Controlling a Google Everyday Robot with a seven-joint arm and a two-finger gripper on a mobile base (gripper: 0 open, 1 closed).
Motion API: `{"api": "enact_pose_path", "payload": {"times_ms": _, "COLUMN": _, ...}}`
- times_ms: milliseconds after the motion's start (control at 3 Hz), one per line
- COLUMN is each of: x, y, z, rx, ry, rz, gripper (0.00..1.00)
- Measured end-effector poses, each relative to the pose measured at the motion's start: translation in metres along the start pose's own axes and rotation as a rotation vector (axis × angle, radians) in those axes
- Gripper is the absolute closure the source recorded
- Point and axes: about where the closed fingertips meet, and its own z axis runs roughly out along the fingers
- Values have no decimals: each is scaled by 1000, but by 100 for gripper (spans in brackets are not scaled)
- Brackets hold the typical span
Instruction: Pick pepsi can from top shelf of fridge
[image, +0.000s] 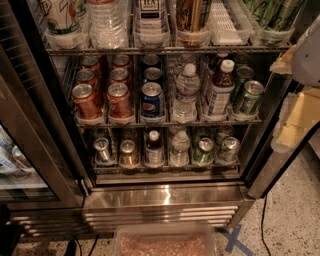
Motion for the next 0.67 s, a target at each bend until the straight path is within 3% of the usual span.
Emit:
{"api": "enact_pose_path", "payload": {"times_ms": 333, "x": -3, "y": 2, "z": 7, "rx": 9, "ry": -14, "rz": -1, "gripper": 0}}
{"api": "enact_pose_path", "payload": {"times_ms": 667, "x": -20, "y": 21, "z": 45, "rx": -26, "ry": -77, "rz": -33, "gripper": 0}}
